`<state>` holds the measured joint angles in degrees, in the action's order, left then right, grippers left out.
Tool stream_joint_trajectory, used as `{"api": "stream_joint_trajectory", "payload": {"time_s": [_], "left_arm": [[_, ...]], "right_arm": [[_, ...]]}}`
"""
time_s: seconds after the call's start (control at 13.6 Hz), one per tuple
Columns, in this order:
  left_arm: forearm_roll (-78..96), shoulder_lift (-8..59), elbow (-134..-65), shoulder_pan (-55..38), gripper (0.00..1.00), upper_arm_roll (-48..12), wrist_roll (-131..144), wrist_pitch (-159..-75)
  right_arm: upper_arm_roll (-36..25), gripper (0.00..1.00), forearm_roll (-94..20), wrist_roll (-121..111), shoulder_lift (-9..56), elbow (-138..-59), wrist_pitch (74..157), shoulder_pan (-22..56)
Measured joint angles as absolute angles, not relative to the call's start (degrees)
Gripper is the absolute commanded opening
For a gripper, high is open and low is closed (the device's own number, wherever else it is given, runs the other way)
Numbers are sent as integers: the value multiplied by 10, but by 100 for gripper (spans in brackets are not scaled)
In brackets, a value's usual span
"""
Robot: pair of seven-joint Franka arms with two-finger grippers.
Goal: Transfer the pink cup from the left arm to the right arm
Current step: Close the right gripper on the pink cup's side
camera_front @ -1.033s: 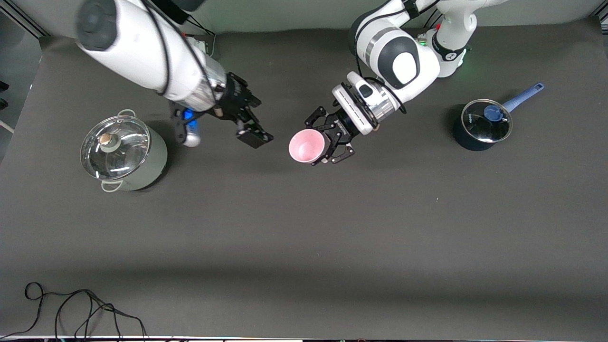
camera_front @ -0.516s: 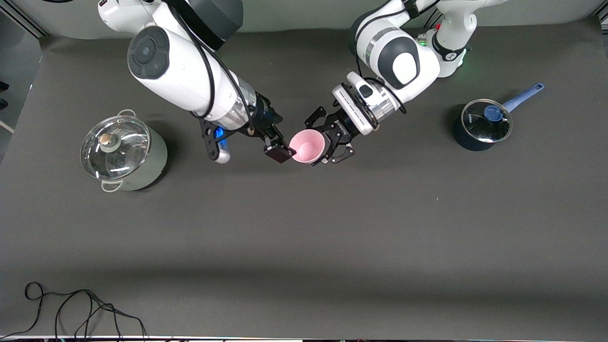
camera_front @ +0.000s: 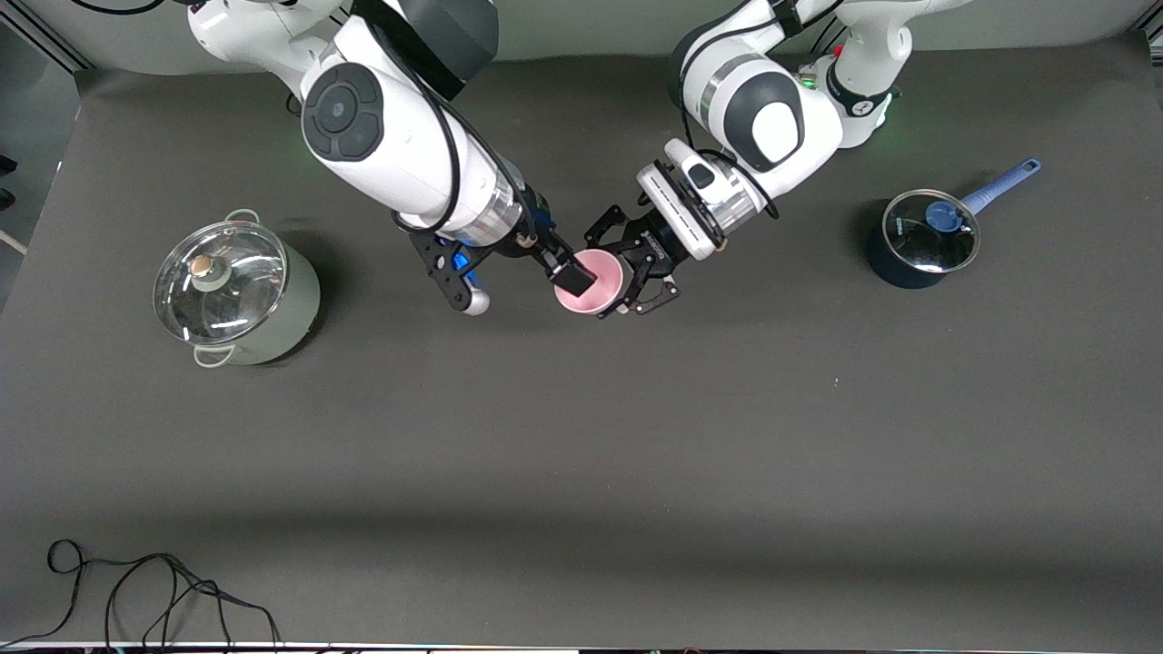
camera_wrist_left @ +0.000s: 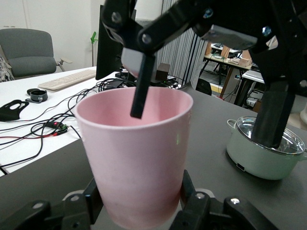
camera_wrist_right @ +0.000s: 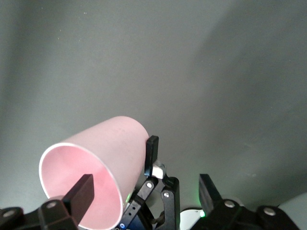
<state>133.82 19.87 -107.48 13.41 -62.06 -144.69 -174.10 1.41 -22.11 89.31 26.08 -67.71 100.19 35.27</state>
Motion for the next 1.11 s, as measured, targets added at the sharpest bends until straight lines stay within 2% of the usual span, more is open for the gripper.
{"api": "stream_joint_trajectory", "payload": {"time_s": [0.07,0.44,0.66,0.81,0.89,0.96,1.11], "left_arm": [[1338,199,-1075,134,46,-621,-1447,-1741],[1338,200,-1075,134,46,-620,-1447,-1741],[1338,202,-1075,129,54,-621,-1447,-1741],[1338,202,-1075,129,63,-620,-1451,-1743],[1338,202,-1075,129,73,-620,-1451,-1744],[1338,202,-1075,128,100,-620,-1451,-1744],[1338,202,-1074,129,100,-617,-1448,-1745]], "right_arm": [[14,0,-221,888,262,-677,1002,354],[14,0,-219,881,263,-676,1002,354],[14,0,-216,874,265,-674,1010,354],[14,0,-216,875,266,-674,1009,354],[14,0,-216,875,266,-673,1010,354],[14,0,-216,875,266,-673,1010,354],[14,0,-215,871,266,-673,1005,354]]}}
